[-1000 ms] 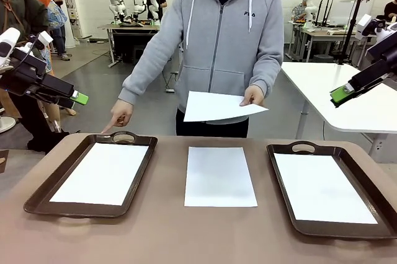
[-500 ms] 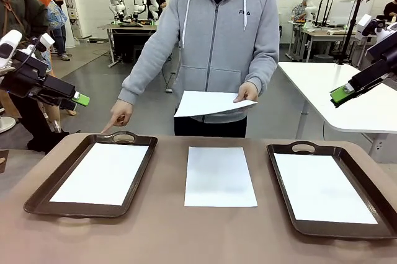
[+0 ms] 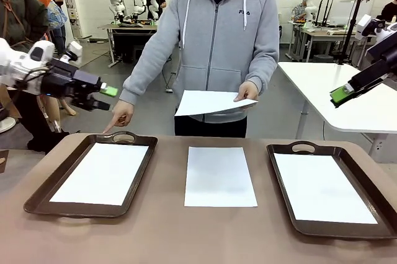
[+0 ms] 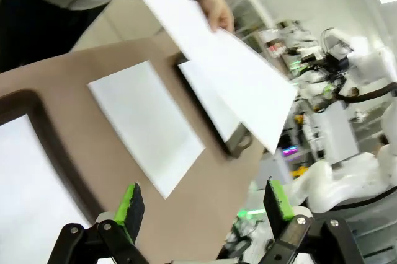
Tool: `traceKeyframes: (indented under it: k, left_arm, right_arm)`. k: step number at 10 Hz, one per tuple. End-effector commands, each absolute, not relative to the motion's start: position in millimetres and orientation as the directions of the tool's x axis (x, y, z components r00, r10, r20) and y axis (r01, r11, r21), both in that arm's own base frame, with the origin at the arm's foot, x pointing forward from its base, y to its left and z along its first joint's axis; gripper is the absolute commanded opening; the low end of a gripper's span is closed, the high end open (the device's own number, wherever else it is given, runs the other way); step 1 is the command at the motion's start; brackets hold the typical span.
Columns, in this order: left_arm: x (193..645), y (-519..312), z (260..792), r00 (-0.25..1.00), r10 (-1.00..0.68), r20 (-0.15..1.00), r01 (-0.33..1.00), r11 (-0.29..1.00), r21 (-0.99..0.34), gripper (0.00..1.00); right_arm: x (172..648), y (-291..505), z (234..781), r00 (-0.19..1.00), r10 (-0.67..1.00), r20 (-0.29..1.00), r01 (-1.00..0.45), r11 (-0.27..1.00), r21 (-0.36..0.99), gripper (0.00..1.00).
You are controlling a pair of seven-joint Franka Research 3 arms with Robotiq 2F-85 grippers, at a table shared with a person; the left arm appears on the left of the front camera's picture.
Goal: Sort the A4 documents.
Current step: Receive the A4 Paper.
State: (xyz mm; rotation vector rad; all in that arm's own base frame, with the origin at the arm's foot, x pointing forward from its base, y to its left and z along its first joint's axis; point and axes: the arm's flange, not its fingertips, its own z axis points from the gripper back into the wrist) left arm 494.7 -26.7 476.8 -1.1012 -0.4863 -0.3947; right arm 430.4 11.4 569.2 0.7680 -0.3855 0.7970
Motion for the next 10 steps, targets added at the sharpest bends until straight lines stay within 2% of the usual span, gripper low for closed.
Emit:
traceKeyframes:
  k: [1, 3, 6, 10]
  left_arm:
    - [539, -32, 457, 0.881, 0.006, 0.474, 0.46, 0.231, -0.857, 1.0]
    - [568, -51, 439, 0.924, 0.066, 0.377, 0.369, 0.109, -0.923, 1.0]
    - [603, -76, 418, 0.965, 0.053, 0.255, 0.254, 0.023, -0.967, 1.0]
    - [626, -118, 406, 0.987, -0.007, 0.161, 0.161, -0.048, -0.986, 1.0]
  right_arm:
    - [430, 12, 567, 0.649, 0.488, 0.583, -0.76, 0.45, 0.469, 1.0]
    - [430, 12, 567, 0.649, 0.488, 0.583, -0.76, 0.45, 0.469, 1.0]
    - [430, 12, 567, 0.649, 0.488, 0.583, -0.76, 0.45, 0.469, 1.0]
    - [430, 12, 567, 0.649, 0.488, 0.583, -0.76, 0.45, 0.469, 1.0]
